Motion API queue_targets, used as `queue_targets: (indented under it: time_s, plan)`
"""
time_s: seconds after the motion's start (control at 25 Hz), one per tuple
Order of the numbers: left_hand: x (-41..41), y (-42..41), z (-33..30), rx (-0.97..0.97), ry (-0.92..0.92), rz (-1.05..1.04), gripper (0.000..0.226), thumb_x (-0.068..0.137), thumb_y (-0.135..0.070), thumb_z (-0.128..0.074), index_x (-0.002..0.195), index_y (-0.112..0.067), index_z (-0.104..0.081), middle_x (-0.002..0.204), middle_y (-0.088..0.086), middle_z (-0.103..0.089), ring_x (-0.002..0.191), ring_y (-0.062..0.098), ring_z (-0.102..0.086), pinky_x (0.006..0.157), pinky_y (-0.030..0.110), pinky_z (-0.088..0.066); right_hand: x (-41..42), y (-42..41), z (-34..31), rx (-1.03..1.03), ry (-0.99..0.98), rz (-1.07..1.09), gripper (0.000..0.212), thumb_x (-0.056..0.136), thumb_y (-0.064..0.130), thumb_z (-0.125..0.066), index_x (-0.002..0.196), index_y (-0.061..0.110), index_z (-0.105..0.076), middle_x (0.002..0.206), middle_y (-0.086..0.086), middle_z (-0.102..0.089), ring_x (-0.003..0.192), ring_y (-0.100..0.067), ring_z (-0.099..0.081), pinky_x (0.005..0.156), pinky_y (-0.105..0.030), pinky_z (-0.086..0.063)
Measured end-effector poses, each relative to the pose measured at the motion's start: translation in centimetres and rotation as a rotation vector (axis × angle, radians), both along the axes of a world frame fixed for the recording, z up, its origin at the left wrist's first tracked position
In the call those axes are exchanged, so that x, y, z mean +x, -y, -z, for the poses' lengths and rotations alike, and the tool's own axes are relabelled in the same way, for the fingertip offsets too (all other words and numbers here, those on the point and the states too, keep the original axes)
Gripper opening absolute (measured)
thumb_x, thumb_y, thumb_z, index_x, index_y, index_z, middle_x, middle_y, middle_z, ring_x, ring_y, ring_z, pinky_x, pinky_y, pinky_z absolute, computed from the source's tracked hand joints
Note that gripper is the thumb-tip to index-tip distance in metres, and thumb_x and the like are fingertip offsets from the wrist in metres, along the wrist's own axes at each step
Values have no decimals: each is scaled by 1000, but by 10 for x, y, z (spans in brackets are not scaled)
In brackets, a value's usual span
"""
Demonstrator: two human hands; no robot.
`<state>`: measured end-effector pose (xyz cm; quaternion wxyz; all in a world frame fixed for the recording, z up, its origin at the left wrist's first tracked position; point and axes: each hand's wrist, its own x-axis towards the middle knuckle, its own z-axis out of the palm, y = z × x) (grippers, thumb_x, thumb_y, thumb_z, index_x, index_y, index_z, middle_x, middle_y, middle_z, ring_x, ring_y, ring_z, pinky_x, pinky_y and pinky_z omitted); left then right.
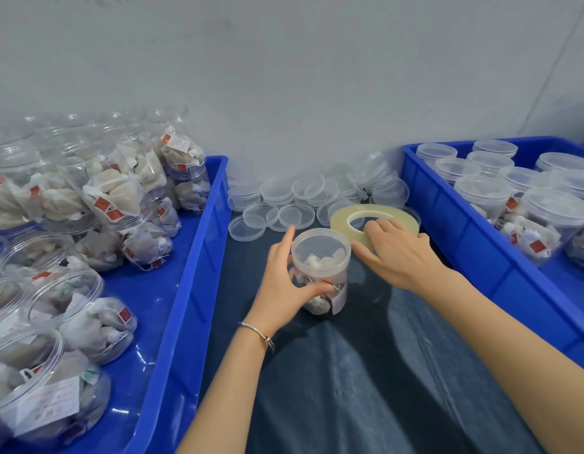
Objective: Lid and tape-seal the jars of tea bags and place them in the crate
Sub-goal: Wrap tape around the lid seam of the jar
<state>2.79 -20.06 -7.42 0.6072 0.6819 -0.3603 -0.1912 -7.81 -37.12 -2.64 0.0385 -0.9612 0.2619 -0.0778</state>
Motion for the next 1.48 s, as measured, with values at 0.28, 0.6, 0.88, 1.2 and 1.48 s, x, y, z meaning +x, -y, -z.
queue_targets:
  time_s: [0.28, 0.6, 0.88, 1.2, 1.48]
  plan:
    - [-44, 30, 6, -133, -40, -352, 113, 54, -20, -93, 142, -15, -22, 137, -3, -39, 126, 6, -40, 106, 23, -35, -9, -14, -3, 34, -80, -39, 20, 98, 33, -30, 89, 15, -34, 96, 0, -37, 93, -20, -35, 78, -45, -42]
    - [-11, 8, 7, -72, 5, -169, 82, 55, -14, -92, 123, -22, -48, 115, -14, -61, 107, -4, -56, 88, 12, -45, -47, 5, -21, -331, -217, -171, 56, 84, 66, -9, 113, 33, -43, 96, 17, -40, 104, -8, -42, 92, -39, -34]
    - [-3, 0, 2, -60, 11, -94, 79, 54, -8, -92, 121, -21, -52, 116, -8, -64, 107, 0, -60, 86, 18, -49, -68, 5, -31, -386, -260, -141, 56, 81, 60, 0, 99, 31, -44, 93, 16, -50, 100, -3, -46, 116, -50, -6]
    - [-2, -4, 1, -36, -1, -67, 84, 53, -8, -92, 124, -21, -49, 119, -8, -62, 110, 4, -59, 93, 24, -50, -85, 30, -29, -328, -258, -56, 45, 87, 56, -4, 91, 31, -40, 88, 17, -44, 95, -4, -43, 111, -50, -16]
    - [1, -11, 6, 15, -50, 37, 78, 54, 5, -88, 117, -13, -45, 112, -8, -61, 105, -3, -59, 84, 14, -47, -42, 29, -11, -169, -74, -24, 39, 92, 55, -21, 98, 22, -42, 105, 13, -42, 105, -11, -38, 77, -37, -40]
